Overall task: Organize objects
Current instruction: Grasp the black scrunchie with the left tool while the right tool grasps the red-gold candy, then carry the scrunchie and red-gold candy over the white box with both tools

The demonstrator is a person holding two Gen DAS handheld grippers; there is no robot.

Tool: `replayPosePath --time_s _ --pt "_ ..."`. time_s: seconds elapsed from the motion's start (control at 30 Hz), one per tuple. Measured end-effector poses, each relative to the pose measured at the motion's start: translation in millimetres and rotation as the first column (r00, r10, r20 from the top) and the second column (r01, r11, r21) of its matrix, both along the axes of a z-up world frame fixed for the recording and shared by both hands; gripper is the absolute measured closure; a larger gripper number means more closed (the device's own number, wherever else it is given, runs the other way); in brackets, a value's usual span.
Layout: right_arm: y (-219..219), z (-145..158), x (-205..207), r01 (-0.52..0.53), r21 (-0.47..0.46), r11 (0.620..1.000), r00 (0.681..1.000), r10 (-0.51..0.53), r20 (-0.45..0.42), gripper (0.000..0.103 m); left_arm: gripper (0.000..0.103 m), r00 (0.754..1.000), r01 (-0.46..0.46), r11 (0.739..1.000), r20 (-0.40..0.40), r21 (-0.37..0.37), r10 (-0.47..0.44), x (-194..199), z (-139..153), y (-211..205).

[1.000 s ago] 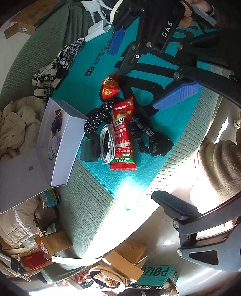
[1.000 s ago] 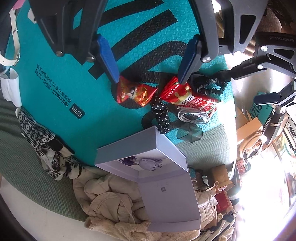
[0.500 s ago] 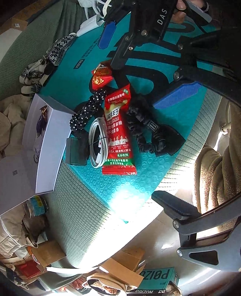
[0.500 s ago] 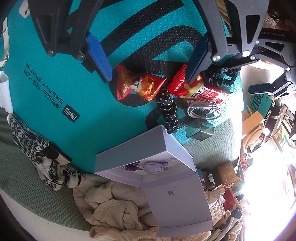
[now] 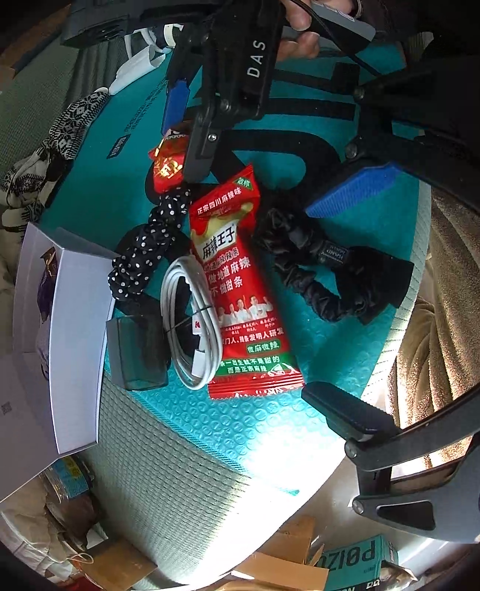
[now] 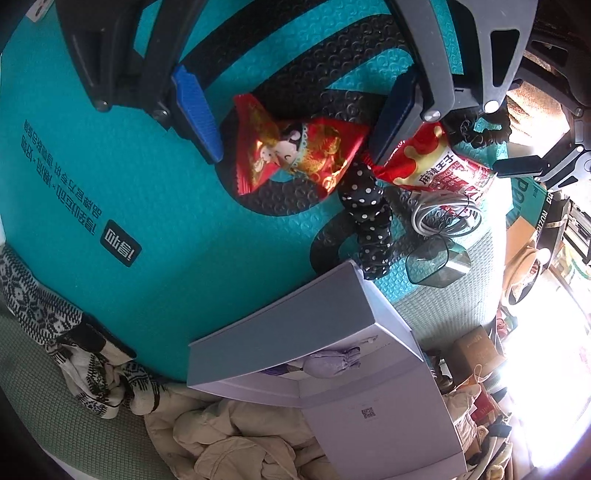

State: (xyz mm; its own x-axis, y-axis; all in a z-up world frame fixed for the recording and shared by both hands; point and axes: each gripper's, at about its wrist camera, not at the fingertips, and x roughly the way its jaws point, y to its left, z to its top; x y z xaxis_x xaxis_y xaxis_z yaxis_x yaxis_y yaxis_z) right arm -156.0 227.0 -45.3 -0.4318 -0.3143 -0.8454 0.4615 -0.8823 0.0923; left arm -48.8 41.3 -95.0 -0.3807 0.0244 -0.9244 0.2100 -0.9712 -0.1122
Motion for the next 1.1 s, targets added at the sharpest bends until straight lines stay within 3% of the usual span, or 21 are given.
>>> replayPosePath --time_s 0.17,0.27,0.33,0.43,0.5,0.7,0.87,1.1 --pt "0.4 -2.8 -0.8 -0.015 -0.010 1.000 1.000 0.015 0.009 0.035 0.014 0.999 0.050 0.997 0.005 -0.060 -0.049 -2.0 -1.9 7.8" --pt "-0.3 -2.3 1.6 -0.030 0.008 1.000 0.999 0.030 -0.011 0.045 0.014 0.999 0.042 0.998 0.002 -0.056 -0.042 -0.7 -1.5 6.7" --pt "1.1 -1.3 4.0 -0.042 -0.007 0.999 0.999 0.042 -0.009 0.046 0.019 1.000 0.019 0.998 0.001 -0.057 -0.019 0.2 -0.6 4.8" --pt "3.3 0.9 8.9 -0.049 -0.020 0.999 0.999 0.049 -0.015 0.050 0.037 1.000 -0.016 0.998 -0.007 -0.063 0.015 2.1 3.3 2.7" --pt "4.5 3.6 12.6 -0.055 -0.019 0.998 0.998 0.055 -0.029 0.052 0.056 0.999 -0.030 0.998 -0.016 -0.061 0.029 3.7 6.4 2.1" --pt "10.2 10.5 18.7 -0.073 -0.033 0.997 0.996 0.071 -0.056 0.058 0.081 0.999 -0.042 0.998 -0.033 -0.042 0.040 6.3 10.4 6.6" --pt "18.4 10.9 18.3 -0.058 -0.057 0.997 0.997 0.055 -0.047 0.060 0.087 0.998 -0.050 0.999 -0.043 -0.005 0.049 11.0 15.5 8.2" --pt "25.2 23.4 23.3 -0.059 -0.082 0.995 0.996 0.054 -0.067 0.060 0.088 0.992 -0.094 0.995 -0.086 0.016 0.095 24.4 34.9 5.6"
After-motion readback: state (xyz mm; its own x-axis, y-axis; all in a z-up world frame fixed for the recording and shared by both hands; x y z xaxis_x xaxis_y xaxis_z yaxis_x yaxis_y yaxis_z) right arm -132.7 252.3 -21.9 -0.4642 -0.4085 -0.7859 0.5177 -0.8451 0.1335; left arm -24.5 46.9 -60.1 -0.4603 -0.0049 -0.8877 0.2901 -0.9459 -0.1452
